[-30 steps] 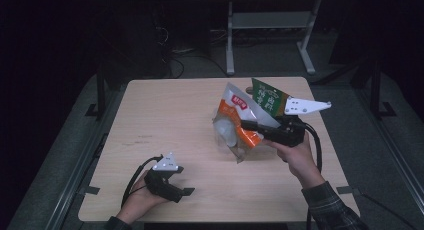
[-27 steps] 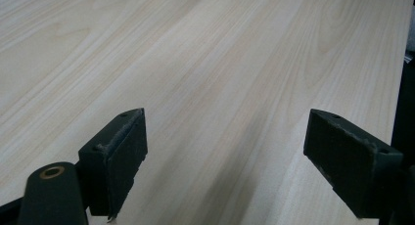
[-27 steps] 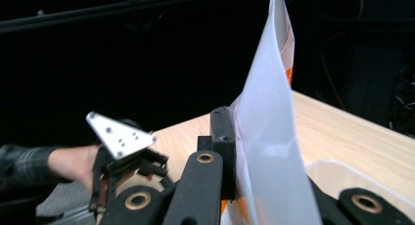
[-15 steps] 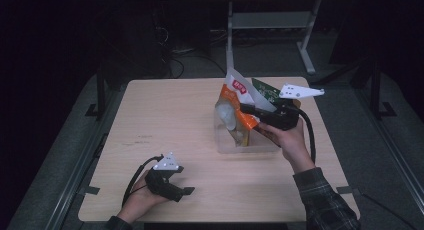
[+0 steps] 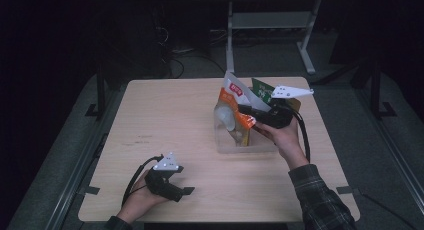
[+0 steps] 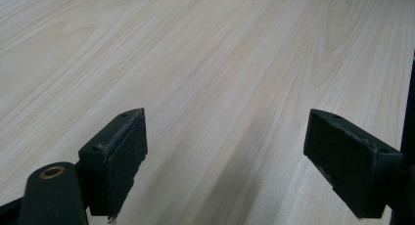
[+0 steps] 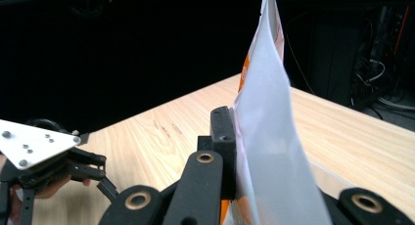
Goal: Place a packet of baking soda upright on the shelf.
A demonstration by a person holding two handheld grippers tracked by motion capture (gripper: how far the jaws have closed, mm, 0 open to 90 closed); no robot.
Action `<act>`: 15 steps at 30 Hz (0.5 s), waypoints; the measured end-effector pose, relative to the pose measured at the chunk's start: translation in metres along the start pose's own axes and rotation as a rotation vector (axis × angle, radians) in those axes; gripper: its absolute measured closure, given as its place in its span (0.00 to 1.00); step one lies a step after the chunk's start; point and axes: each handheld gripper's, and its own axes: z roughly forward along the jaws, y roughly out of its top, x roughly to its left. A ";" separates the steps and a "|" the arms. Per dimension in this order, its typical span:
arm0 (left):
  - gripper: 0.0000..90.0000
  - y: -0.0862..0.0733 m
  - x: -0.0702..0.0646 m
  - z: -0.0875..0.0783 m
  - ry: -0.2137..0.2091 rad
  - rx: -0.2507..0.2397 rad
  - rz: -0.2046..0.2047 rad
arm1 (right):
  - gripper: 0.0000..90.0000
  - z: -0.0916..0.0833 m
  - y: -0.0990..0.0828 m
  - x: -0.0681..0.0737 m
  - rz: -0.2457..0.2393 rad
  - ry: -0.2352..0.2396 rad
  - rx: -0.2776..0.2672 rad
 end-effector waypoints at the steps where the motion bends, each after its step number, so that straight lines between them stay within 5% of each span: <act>1: 0.17 0.000 0.000 0.000 0.000 0.000 0.000 | 1.00 0.000 -0.001 -0.001 0.001 -0.001 0.002; 15: 0.17 0.000 -0.001 0.000 0.001 0.007 0.000 | 1.00 0.011 -0.011 -0.007 -0.003 -0.038 0.074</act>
